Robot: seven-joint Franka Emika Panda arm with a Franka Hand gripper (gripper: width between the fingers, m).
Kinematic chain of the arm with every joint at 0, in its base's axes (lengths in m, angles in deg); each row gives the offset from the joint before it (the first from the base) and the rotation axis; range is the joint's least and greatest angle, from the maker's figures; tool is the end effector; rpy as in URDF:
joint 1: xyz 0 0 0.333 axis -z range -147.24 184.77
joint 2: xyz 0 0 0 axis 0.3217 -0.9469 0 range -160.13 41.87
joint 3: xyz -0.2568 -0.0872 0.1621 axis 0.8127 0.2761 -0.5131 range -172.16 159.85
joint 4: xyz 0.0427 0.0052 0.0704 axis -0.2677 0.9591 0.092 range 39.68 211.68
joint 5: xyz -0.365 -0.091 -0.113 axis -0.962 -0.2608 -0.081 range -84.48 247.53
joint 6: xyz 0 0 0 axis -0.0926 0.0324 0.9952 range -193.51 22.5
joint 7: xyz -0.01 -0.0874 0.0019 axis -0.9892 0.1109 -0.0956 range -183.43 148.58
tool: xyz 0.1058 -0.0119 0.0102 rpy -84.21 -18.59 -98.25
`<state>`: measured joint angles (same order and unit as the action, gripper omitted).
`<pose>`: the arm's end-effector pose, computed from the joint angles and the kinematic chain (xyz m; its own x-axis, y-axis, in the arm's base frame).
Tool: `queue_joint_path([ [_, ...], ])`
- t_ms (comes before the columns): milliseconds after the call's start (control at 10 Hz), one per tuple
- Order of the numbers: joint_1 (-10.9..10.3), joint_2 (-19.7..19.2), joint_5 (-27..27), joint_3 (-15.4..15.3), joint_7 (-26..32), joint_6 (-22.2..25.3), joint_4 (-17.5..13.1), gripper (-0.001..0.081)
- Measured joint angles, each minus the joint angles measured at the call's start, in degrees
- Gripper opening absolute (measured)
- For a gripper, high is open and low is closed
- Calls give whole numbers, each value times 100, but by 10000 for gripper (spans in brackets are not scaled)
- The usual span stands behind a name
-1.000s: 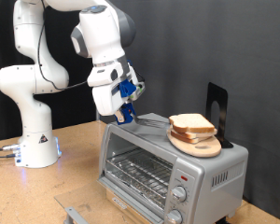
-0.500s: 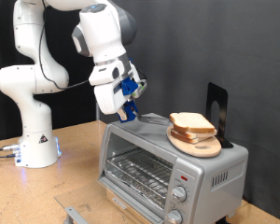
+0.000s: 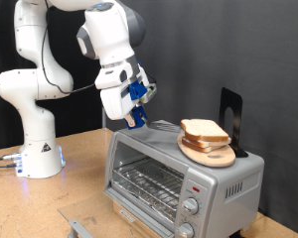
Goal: Make a piece of toast with the oven
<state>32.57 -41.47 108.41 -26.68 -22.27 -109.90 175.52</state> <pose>0.4544 0.0664 0.4249 0.9587 -0.2700 0.0894 -0.2343 -0.9280 -0.2897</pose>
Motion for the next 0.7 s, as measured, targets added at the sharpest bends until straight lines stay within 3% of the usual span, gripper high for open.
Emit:
queue_joint_path([
  [700, 1, -137, -156, -75, -261, -46, -182, 451],
])
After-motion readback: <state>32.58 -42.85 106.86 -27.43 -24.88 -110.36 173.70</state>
